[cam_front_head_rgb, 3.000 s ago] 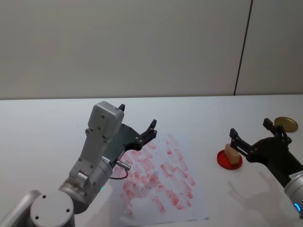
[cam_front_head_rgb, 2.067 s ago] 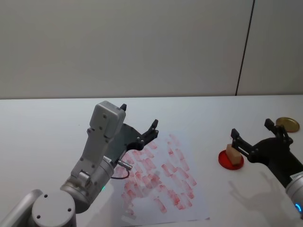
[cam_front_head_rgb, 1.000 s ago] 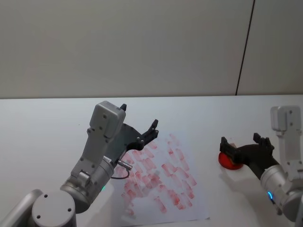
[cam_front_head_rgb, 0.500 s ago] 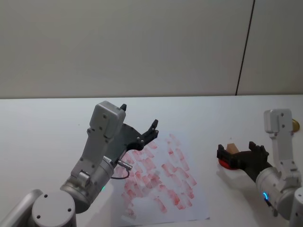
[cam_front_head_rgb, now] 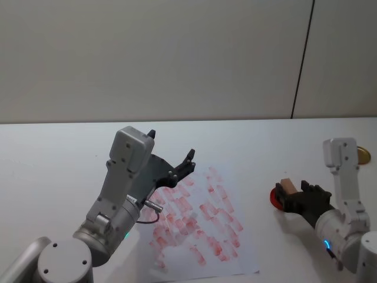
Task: Use the one hand to pick up the stamp and affix it onto the A4 paper.
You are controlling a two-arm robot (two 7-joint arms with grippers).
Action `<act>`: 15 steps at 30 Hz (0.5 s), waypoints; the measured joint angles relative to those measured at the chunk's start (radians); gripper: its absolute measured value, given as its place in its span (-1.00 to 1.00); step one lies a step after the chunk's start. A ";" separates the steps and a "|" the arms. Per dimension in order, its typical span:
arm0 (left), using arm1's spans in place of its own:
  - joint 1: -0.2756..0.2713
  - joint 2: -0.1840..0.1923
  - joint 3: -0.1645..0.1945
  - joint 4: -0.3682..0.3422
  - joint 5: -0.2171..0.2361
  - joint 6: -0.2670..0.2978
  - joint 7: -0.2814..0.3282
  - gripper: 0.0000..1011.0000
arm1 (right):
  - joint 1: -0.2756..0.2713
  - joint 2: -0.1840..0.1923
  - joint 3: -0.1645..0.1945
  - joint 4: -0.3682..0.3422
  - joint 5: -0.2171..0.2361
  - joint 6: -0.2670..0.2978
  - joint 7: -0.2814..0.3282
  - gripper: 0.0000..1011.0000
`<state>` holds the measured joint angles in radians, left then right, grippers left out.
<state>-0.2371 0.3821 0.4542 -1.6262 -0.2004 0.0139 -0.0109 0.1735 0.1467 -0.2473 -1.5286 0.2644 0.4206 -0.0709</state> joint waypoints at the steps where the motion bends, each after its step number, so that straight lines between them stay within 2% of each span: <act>1: 0.000 0.000 0.000 0.000 0.000 0.000 0.000 0.96 | 0.001 -0.001 0.000 0.002 -0.002 0.002 0.000 0.23; 6: 0.000 0.000 0.000 0.000 0.000 0.000 0.000 0.96 | 0.004 -0.004 0.001 0.007 -0.007 0.010 -0.004 -0.12; 7: 0.000 0.000 0.000 0.000 0.000 0.000 0.000 0.96 | 0.005 -0.004 0.001 0.008 -0.008 0.012 -0.004 -0.12; 10: 0.000 0.000 0.000 0.000 0.000 0.000 0.000 0.96 | 0.006 -0.006 0.001 0.011 -0.013 0.018 -0.007 -0.37; 11: 0.000 0.000 0.000 0.000 0.000 0.000 0.000 0.96 | 0.007 -0.006 0.001 0.011 -0.013 0.020 -0.008 -0.37; 12: 0.000 0.000 0.000 0.000 0.000 0.000 0.000 0.96 | 0.008 -0.007 0.001 0.012 -0.015 0.024 -0.010 -0.49; 15: 0.000 0.000 0.000 0.000 0.000 0.000 0.000 0.96 | 0.010 -0.010 0.002 0.015 -0.019 0.031 -0.014 -0.58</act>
<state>-0.2371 0.3821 0.4542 -1.6262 -0.2004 0.0138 -0.0109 0.1830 0.1372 -0.2454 -1.5139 0.2458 0.4517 -0.0852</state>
